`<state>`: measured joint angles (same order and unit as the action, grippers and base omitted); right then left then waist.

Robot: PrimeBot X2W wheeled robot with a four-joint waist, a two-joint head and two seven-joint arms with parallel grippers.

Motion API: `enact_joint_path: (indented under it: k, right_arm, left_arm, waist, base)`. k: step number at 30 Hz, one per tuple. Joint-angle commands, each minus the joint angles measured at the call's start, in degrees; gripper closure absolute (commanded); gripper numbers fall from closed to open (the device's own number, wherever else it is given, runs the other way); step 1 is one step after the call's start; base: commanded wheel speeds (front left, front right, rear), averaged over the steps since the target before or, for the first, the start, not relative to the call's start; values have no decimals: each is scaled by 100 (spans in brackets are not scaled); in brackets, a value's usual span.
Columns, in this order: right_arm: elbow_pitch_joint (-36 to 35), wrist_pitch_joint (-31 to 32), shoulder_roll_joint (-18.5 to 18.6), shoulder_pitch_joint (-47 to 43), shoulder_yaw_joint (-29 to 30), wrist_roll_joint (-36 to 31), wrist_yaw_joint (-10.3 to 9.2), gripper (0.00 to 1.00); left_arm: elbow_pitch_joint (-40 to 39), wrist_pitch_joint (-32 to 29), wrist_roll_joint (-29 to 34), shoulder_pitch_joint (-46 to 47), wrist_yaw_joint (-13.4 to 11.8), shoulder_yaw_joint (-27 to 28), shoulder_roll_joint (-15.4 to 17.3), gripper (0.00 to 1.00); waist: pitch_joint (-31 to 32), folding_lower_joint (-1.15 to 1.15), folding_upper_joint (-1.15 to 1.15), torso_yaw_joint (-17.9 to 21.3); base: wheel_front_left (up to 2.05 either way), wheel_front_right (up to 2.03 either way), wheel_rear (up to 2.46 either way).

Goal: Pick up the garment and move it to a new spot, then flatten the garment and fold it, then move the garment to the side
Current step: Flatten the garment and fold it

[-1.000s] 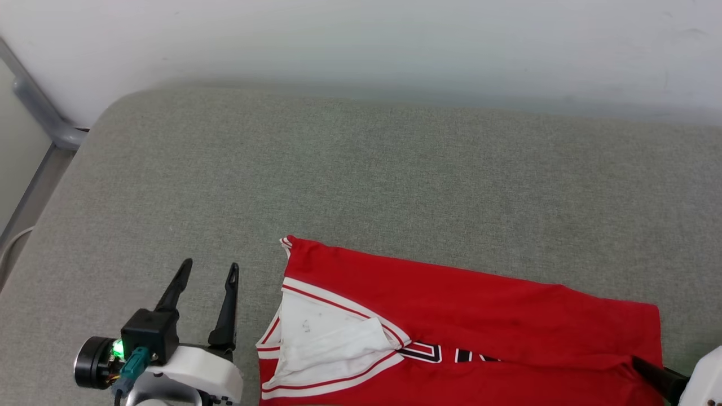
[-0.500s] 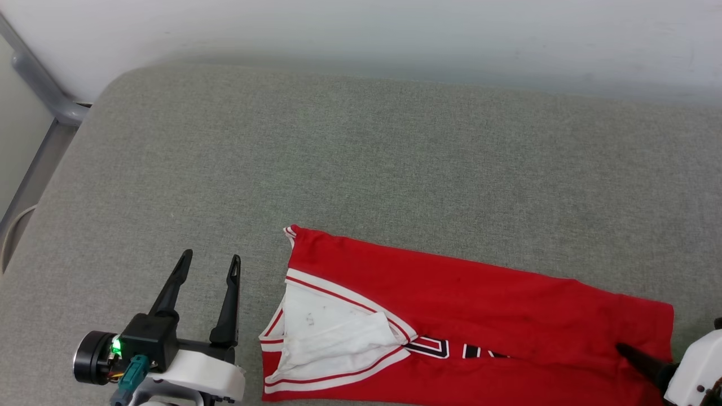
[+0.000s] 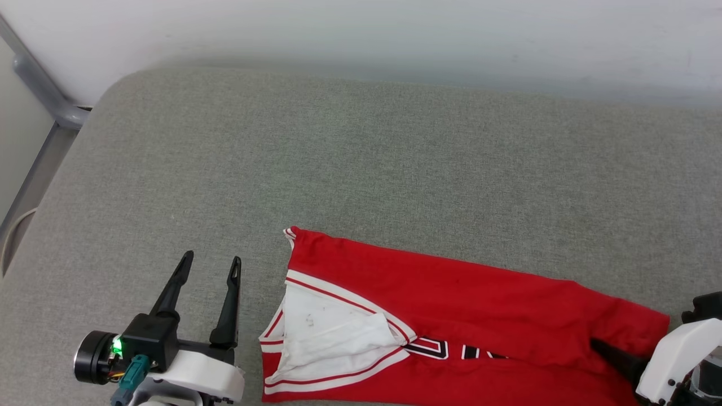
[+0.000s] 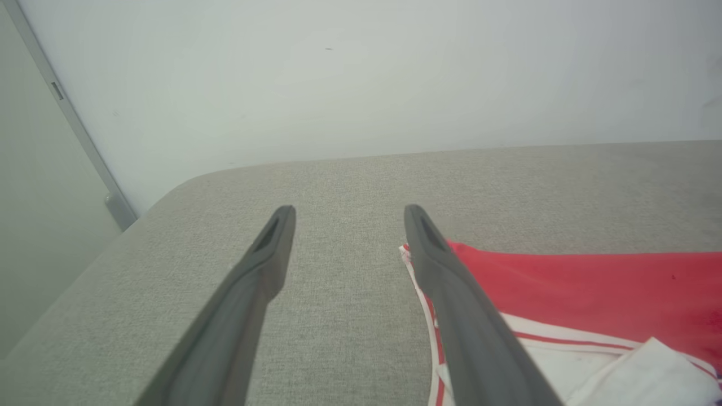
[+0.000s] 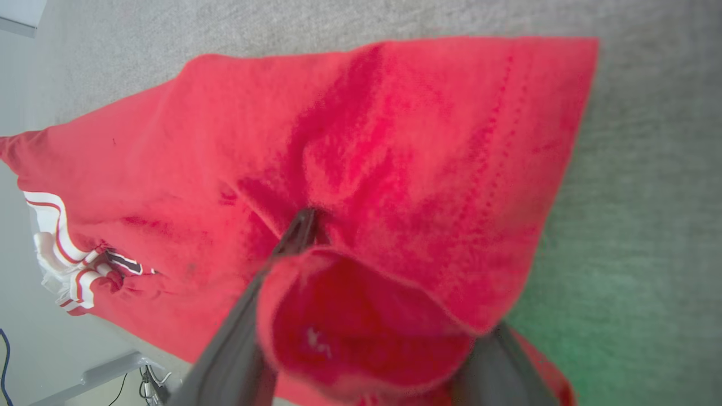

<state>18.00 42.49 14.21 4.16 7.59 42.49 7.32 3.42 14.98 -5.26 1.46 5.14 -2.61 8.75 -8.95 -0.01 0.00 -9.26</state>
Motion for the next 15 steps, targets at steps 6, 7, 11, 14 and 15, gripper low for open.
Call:
enact_joint_path:
  k: [6, 7, 11, 14, 15]
  right_arm:
    - [317, -223, -78, -107, -345, 159, 13, 100]
    - [326, -288, -26, -102, -324, 179, 11, 100]
    - [387, -554, 193, -119, -170, 255, 9, 100]
    - [397, -673, 428, -171, -90, 272, 8, 100]
    - [402, -714, 498, -181, -49, 284, 8, 100]
  left_arm:
    - [72, 28, 104, -22, 101, 137, -69, 0]
    - [77, 28, 112, -28, 116, 155, -79, 0]
    - [90, 28, 143, -87, 144, 205, -108, 0]
    - [105, 28, 144, -119, 165, 234, -122, 0]
    - [109, 28, 146, -116, 175, 235, -128, 0]
  waist:
    - [59, 1, 0, 20]
    - [72, 1, 0, 24]
    - [155, 1, 0, 46]
    - [211, 1, 0, 60]
    - [227, 1, 0, 64]
  base:
    - [0, 0, 0]
    - [0, 0, 0]
    - [0, 0, 0]
    - [0, 0, 0]
    - [0, 0, 0]
